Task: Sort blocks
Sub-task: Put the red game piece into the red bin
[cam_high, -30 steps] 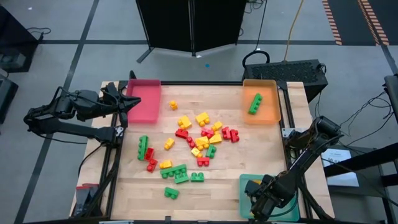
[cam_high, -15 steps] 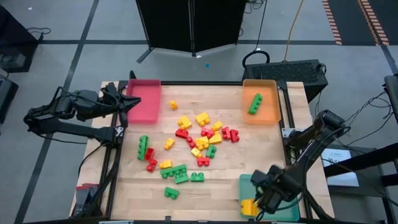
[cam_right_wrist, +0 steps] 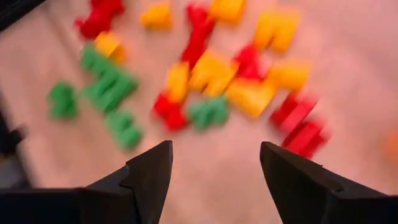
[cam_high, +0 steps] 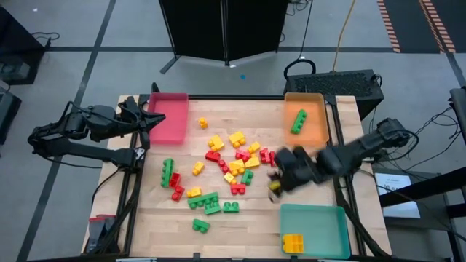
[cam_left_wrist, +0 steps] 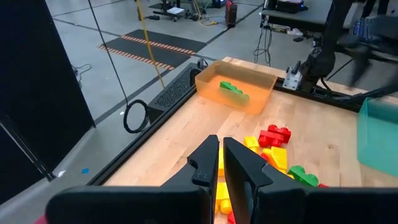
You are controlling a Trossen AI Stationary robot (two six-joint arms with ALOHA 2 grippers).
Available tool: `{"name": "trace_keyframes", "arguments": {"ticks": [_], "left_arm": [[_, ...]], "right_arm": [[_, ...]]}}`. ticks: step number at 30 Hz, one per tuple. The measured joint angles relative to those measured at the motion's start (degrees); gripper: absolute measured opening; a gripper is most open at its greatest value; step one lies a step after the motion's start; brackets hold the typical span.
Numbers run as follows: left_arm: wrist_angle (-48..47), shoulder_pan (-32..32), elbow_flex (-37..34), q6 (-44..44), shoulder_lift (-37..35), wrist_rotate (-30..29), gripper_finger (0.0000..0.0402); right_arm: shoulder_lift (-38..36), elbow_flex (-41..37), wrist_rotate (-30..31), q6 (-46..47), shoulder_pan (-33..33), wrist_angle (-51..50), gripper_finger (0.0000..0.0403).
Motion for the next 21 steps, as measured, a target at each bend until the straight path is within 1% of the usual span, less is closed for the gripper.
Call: {"name": "trace_keyframes", "arguments": {"ticks": [2, 5, 7, 10, 12, 15, 19, 21], "left_arm": [[0.0, 0.02, 0.0, 0.0, 0.0, 0.0, 0.0031], [0.0, 0.0, 0.0, 0.11, 0.0, 0.0, 0.0031], [0.0, 0.02, 0.0, 0.11, 0.0, 0.0, 0.0031], [-0.02, 0.02, 0.0, -0.05, 0.0, 0.0, 0.0031], [-0.03, 0.01, 0.0, -0.25, 0.0, 0.0, 0.0031], [-0.03, 0.02, 0.0, -0.26, 0.0, 0.0, 0.0031], [-0.08, 0.02, 0.0, -0.26, 0.0, 0.0, 0.0031], [-0.21, 0.01, 0.0, -0.29, 0.0, 0.0, 0.0031]], "right_arm": [[0.7, 1.21, 0.13, -8.01, -5.87, 1.65, 0.0238], [1.75, 2.56, -0.15, -18.76, -13.95, 7.34, 0.0238], [2.6, 3.35, -2.23, -25.24, -18.56, 13.01, 0.0238], [4.44, 4.13, -7.22, -32.7, -23.67, 19.63, 0.0238], [6.47, 4.77, -9.74, -35.94, -25.76, 23.19, 0.0238], [10.97, 6.75, -12.92, -38.8, -27.41, 25.17, 0.0238], [19.06, 12.82, -16.65, -41.99, -27.68, 23.71, 0.0238], [23.22, 16.91, -17.02, -43.23, -27.58, 20.71, 0.0238]]}}
